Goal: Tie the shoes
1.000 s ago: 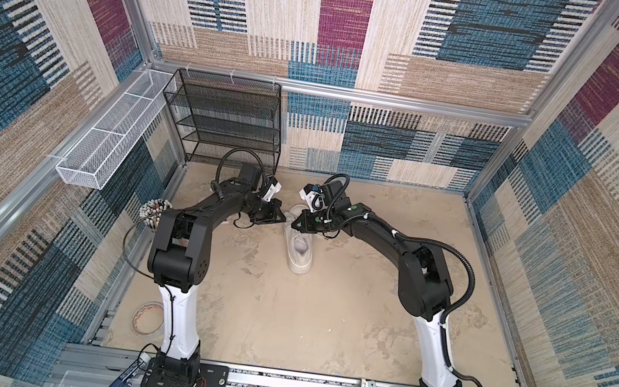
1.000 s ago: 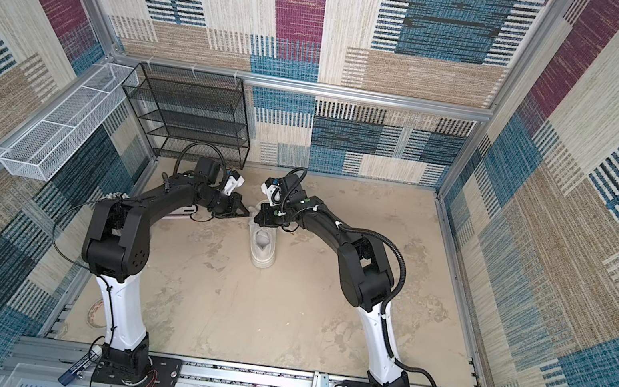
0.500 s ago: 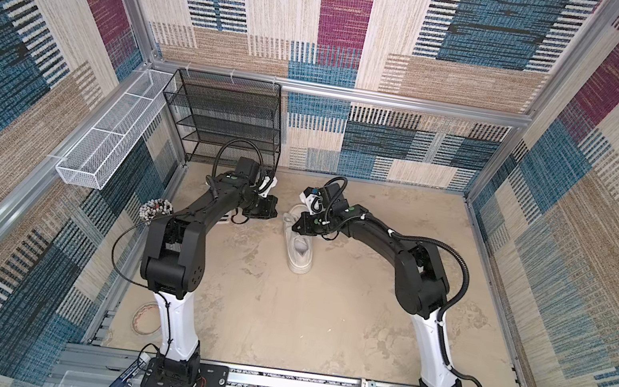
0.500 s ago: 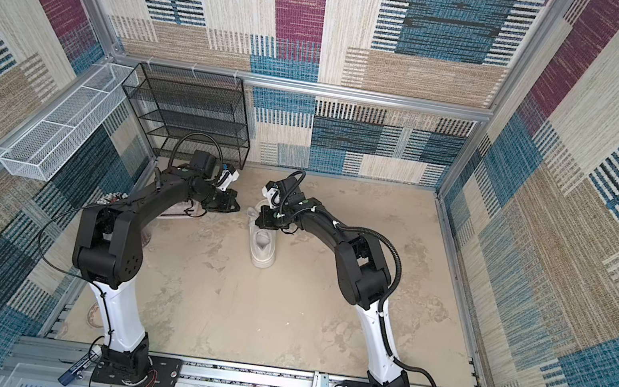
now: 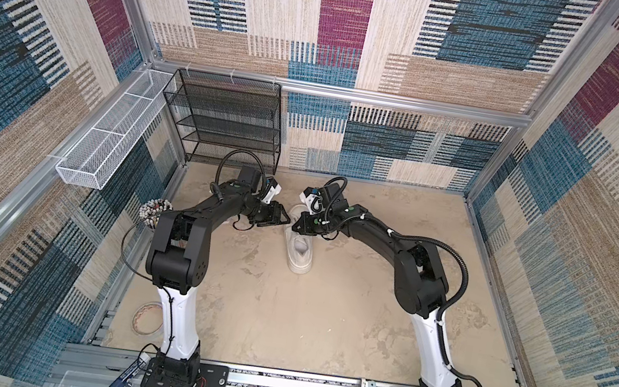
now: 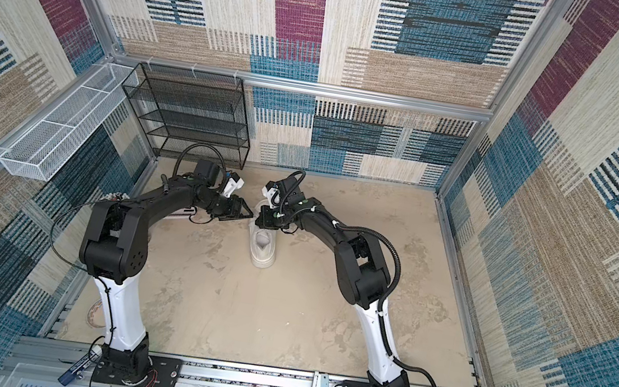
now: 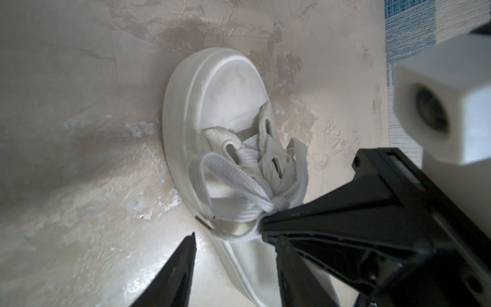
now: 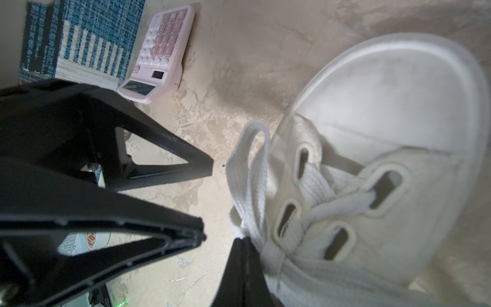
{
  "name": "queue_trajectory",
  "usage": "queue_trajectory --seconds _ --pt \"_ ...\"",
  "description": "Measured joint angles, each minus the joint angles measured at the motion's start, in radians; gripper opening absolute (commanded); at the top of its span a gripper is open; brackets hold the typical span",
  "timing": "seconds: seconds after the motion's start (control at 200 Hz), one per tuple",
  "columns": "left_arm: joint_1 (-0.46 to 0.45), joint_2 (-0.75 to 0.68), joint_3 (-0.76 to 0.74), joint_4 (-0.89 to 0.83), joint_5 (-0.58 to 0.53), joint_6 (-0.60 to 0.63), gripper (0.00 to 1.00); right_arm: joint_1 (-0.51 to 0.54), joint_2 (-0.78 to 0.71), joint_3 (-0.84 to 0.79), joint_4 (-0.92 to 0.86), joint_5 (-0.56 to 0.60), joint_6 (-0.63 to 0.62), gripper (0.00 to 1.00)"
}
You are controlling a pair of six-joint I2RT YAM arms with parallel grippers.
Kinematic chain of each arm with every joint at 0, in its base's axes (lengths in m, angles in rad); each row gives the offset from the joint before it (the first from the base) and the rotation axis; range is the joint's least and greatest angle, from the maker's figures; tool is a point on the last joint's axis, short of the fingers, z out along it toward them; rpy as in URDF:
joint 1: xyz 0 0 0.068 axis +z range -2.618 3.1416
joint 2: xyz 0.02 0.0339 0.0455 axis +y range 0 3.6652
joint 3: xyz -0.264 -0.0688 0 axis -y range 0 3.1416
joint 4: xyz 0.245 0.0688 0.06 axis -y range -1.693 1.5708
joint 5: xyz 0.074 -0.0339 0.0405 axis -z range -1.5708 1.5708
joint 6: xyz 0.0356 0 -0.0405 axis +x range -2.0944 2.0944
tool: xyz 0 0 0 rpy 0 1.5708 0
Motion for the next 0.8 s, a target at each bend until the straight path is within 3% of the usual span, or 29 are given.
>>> queue_trajectory --seconds 0.356,0.521,0.726,0.801 --pt "-0.003 0.044 0.008 0.046 0.000 -0.047 0.37 0.000 0.000 0.000 0.000 0.000 0.000 0.03" --pt "-0.009 0.061 0.016 0.070 0.006 -0.056 0.16 0.000 0.000 0.000 -0.001 0.000 0.000 0.04" --pt "-0.012 0.064 0.012 0.083 0.029 -0.058 0.00 -0.002 0.000 -0.001 -0.003 0.000 0.000 0.03" --pt "-0.011 0.064 0.010 0.084 0.029 -0.060 0.00 -0.002 0.000 -0.001 -0.004 0.000 0.000 0.03"
